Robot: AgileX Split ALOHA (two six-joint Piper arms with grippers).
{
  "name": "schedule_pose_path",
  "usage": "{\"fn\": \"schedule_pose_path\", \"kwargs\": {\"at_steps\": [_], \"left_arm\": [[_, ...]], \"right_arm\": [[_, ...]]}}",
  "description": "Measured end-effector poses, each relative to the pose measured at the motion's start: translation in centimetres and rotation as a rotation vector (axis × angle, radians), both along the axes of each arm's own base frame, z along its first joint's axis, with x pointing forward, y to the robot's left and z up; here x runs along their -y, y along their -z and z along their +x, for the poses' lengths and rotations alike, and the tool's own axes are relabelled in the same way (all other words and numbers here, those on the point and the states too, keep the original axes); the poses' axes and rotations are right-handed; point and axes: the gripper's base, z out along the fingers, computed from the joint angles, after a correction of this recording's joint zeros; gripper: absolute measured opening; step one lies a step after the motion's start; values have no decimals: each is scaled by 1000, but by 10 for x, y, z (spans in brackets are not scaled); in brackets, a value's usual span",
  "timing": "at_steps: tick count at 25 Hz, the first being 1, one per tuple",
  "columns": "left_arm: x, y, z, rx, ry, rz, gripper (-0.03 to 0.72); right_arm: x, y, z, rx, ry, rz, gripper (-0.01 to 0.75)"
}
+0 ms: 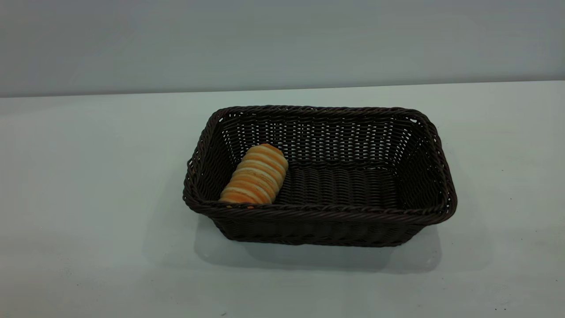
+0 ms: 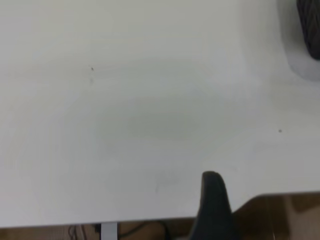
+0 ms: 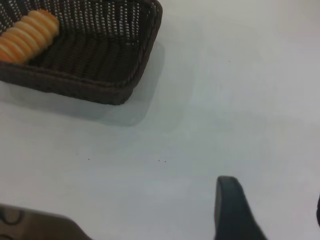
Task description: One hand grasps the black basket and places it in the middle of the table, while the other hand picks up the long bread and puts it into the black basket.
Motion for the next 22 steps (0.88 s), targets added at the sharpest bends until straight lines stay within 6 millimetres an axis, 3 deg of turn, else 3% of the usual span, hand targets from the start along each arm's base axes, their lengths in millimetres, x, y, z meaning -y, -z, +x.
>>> {"fn": "schedule_pose_path", "kwargs": {"at_steps": [7, 22], "left_arm": [[1, 1, -11, 74, -50, 2, 563], [1, 2, -12, 78, -50, 1, 563]], "right_arm": [[0, 0, 0, 1, 0, 0, 417], [0, 0, 0, 1, 0, 0, 417]]}}
